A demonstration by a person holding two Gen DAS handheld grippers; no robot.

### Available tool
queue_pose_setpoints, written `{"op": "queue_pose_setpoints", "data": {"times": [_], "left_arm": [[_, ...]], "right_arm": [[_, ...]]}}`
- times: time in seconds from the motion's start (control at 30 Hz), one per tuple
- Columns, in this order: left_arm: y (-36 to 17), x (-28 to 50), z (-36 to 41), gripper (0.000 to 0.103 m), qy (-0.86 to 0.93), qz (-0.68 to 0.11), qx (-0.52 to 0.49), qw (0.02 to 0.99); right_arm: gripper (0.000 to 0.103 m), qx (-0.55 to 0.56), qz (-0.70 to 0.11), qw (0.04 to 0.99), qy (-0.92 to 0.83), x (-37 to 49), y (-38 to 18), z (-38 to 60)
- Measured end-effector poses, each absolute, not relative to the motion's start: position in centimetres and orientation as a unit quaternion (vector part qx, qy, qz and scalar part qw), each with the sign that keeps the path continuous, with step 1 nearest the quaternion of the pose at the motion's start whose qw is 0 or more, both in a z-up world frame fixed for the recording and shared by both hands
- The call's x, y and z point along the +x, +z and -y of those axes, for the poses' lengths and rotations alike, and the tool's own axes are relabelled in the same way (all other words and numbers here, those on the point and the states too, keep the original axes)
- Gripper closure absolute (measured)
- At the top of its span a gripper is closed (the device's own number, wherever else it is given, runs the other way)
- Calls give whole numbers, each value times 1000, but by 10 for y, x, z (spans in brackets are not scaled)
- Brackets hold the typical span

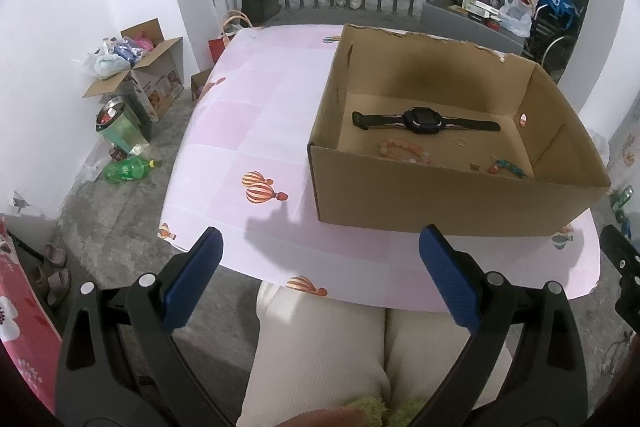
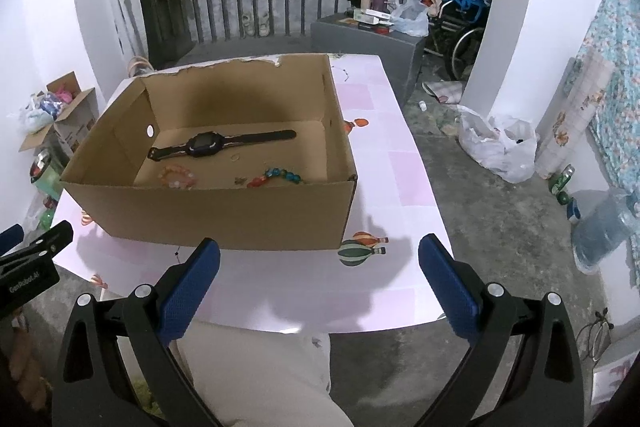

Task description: Organize jewelry

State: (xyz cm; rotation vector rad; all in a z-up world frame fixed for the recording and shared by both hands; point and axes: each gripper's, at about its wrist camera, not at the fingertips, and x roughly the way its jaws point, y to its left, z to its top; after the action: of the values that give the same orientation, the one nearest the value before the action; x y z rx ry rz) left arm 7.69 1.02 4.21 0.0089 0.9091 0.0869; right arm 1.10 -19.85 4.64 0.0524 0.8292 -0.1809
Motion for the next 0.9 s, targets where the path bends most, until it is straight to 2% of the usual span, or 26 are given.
{"op": "queue_pose_setpoints", "data": {"times": [0.9], "left_arm": [[50,77,-3,8,21,-427,15,904]], "right_arm": [[6,25,-397,913,-97,10,50,206]]}}
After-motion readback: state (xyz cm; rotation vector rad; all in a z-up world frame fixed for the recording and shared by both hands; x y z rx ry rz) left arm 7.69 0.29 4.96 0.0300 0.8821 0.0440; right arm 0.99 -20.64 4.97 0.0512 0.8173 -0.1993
